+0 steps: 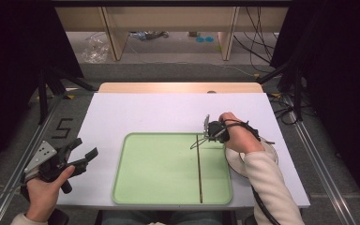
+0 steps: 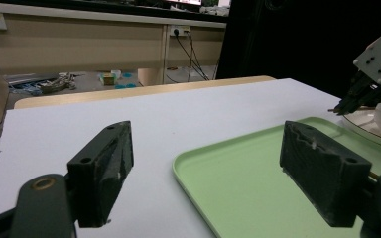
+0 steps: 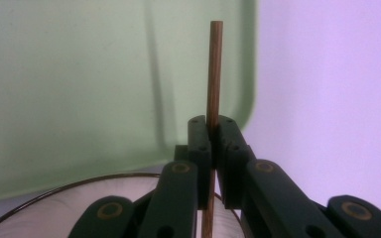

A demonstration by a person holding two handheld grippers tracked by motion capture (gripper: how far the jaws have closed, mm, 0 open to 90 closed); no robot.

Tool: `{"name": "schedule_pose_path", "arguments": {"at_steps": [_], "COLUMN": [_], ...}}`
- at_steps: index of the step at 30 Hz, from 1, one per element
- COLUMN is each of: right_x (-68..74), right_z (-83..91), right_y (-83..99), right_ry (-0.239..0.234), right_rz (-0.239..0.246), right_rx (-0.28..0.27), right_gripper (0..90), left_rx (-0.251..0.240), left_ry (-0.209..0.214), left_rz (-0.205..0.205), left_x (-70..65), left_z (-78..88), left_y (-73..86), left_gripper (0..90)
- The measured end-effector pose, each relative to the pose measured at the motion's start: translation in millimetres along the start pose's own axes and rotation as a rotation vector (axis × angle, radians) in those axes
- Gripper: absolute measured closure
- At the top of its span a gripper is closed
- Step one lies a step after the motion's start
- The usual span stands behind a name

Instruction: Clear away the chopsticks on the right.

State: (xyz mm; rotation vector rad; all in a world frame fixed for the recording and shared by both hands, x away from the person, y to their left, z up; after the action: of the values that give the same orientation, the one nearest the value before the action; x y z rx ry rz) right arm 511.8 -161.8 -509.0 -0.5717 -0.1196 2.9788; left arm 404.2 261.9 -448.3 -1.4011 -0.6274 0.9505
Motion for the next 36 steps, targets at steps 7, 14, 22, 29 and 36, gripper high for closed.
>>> {"name": "schedule_pose_path", "arguments": {"at_steps": [7,14,22,29,36], "right_x": [-15.5,-27.5,-37.9,-43.0,-46.7], "right_z": [18.3,37.1,53.7,67.6,77.9], "right_y": [-8.6,-18.4,-24.2,-29.1,-32.6], "right_ry": [0.09,0.15,0.199,0.202,0.189], "right_rz": [-0.054,-0.133,-0.24,-0.352,-0.433], "right_rx": [-0.098,-0.216,-0.316,-0.418,-0.507], "right_gripper": [87.4,87.4,87.5,87.5,87.5], "left_rx": [-0.001,0.0,-0.001,0.0,0.0], "left_ry": [0.001,-0.001,0.0,-0.001,0.0], "left_rz": [-0.001,-0.001,0.0,-0.002,-0.001], "left_x": [0.4,0.3,0.5,0.4,0.4], "left_z": [-0.1,0.0,-0.1,0.0,-0.1], "left_y": [0.0,0.0,0.1,0.1,0.0], "left_gripper": [21.0,21.0,21.0,21.0,21.0]}}
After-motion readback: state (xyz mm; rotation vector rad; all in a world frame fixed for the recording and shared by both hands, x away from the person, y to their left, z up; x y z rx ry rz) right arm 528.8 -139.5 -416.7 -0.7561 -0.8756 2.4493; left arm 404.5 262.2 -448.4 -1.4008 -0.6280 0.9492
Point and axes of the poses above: each handheld gripper's, and its own axes: z roughly backward along the jaws, y roughly out of its underside, x roughly to its left, the point moved 10 cm from there along -z, roughly forward along the jaws, and after that the axes turned 3 degrees about -x, right-handed, at the moved point
